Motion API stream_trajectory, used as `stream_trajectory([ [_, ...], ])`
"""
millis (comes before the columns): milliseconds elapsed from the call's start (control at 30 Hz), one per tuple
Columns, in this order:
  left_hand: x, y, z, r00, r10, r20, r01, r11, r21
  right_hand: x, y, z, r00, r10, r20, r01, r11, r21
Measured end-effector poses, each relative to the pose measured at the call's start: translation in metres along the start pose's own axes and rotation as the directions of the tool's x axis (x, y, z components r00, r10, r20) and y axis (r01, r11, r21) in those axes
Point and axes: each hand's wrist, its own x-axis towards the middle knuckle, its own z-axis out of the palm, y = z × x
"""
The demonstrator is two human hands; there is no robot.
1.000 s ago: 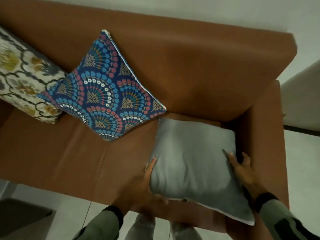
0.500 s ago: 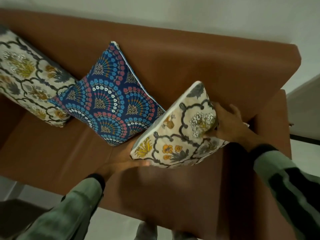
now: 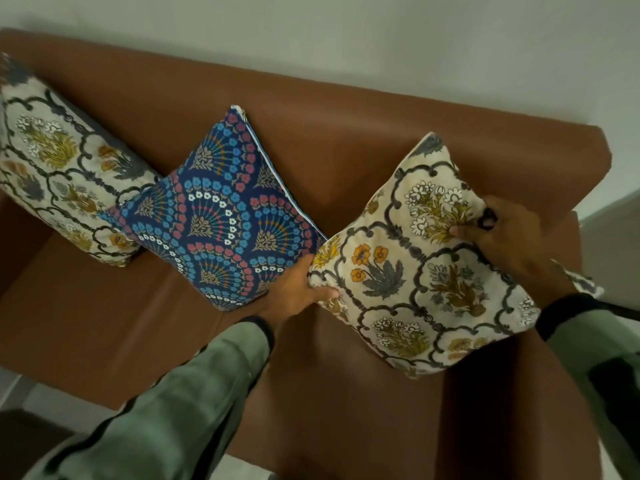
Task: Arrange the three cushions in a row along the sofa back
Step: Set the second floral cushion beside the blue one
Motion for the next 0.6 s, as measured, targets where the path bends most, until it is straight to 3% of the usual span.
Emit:
stream_trajectory([
  [167,0.021,-0.002,0.019,0.997,-0.004,-0.072,0.012,0.995,0.104,0.007,0.022,0.010,0.997,0.011,-0.075,-0.008,0.999,0.041],
  [333,0.030,-0.004,0.015,0.998,0.051,-0.044,-0.041,0.980,0.195,-0.002,0.024,0.012,0.994,0.088,-0.059,-0.083,0.993,0.083],
  [400,0.034,0.001,0.011,0.991,0.131,-0.030,-0.105,0.895,0.433,-0.008,0.027,0.006,0.983,0.182,0.006,-0.182,0.979,0.094],
  [467,0.037,0.008,-0.003,0.947,0.317,-0.045,-0.218,0.742,0.635,-0.013,0.027,-0.002,0.973,0.223,-0.050,-0.226,0.973,-0.052],
  [533,0.045,0.016,-0.029,0.850,0.526,-0.040,-0.354,0.625,0.696,-0.018,0.007,-0.002,0.973,0.024,-0.229,-0.075,0.974,-0.216],
  [600,0.063,0.024,-0.060,0.807,0.586,0.070,-0.427,0.499,0.754,-0.019,-0.028,0.016,0.953,-0.225,-0.205,0.172,0.954,-0.245],
])
